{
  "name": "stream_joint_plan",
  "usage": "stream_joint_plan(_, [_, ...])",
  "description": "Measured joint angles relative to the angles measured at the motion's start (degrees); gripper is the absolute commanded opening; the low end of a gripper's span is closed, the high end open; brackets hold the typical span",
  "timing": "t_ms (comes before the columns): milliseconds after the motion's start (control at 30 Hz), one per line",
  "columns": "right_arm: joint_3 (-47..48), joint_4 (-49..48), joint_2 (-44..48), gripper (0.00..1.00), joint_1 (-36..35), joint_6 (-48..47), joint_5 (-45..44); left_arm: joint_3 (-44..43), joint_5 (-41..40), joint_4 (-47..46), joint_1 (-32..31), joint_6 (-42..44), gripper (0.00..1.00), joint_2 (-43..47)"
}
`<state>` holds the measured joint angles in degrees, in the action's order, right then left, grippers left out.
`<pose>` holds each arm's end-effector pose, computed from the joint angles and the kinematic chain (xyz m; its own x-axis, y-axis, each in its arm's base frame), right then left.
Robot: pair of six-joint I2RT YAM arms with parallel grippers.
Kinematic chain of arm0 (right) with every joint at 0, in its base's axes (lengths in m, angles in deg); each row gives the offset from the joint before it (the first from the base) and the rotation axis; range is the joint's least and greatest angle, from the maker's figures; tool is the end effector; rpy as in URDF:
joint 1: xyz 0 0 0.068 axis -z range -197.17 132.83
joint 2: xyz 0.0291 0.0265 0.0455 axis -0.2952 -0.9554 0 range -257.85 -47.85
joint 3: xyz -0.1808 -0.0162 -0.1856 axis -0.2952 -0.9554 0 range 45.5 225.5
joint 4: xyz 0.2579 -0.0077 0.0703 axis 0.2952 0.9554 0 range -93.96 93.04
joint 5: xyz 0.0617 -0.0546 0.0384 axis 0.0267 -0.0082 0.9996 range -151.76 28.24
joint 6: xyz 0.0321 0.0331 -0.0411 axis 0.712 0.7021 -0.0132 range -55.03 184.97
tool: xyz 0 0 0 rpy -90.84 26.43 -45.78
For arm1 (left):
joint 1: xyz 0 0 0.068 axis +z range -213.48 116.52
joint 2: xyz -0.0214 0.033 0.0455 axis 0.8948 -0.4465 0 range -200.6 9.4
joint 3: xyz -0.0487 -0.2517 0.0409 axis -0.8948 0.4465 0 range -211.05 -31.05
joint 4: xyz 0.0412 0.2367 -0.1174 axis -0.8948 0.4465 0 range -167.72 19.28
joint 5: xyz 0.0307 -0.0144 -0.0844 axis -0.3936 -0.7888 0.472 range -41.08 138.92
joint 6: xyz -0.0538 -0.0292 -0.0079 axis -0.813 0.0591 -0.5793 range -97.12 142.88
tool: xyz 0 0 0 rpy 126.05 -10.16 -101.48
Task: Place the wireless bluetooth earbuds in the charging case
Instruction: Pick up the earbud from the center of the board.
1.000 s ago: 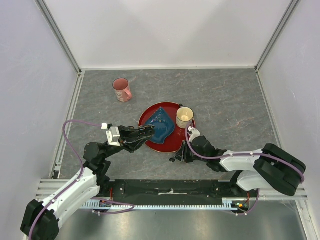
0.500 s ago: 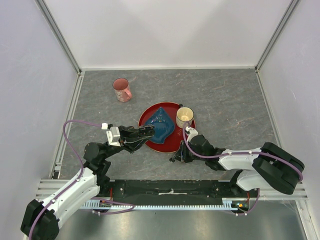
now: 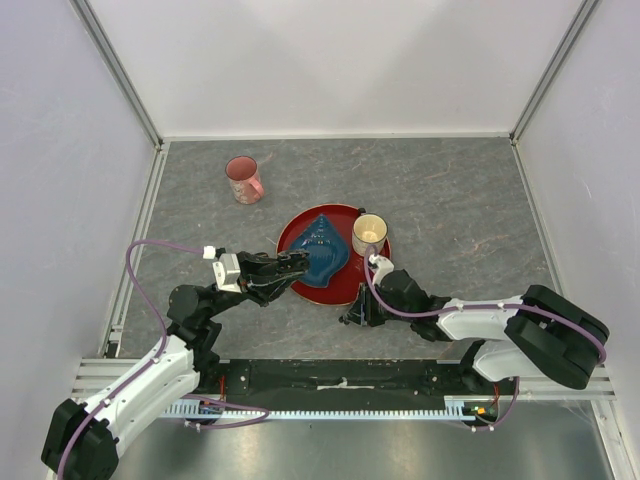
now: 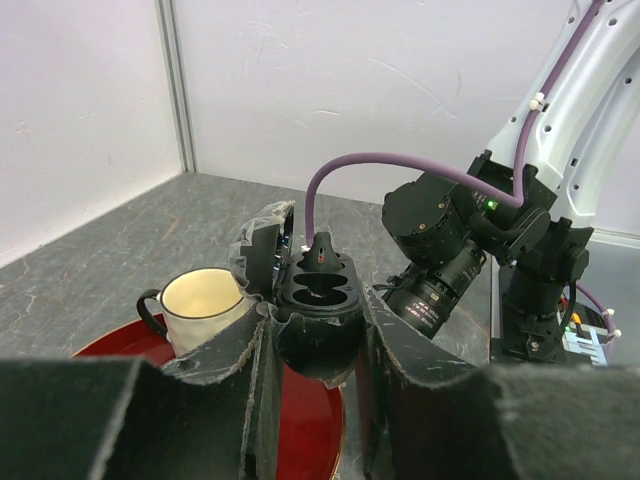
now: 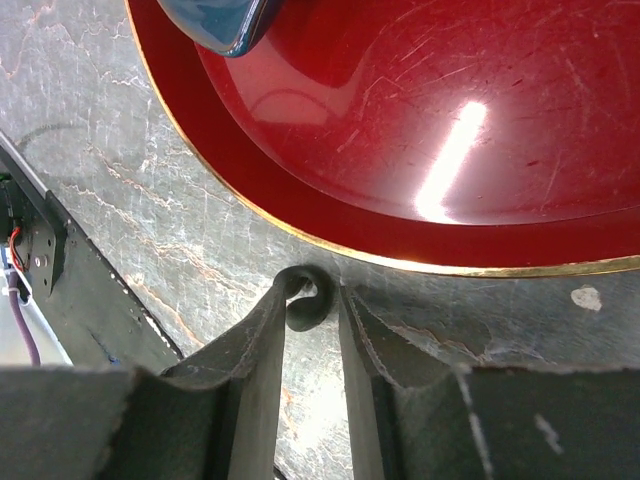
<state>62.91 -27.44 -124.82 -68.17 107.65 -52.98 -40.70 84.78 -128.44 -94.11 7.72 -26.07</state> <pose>0.1454 0.1907 0.1004 -0.8456 0.0201 -0.5334 -0.3706 0.6970 0.6139 0.1322 -0.1100 0.2505 0.1222 -0.3188 -0.9399 0.9346 0.3558 0.0008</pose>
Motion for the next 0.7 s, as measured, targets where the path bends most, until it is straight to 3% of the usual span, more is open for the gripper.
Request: stream_joint_plan(700, [0.0, -3.4, -2.1, 0.33, -0.9, 1.6, -1.4, 0.2, 0.0, 0.1, 0.0, 0.0, 0.02, 0.0])
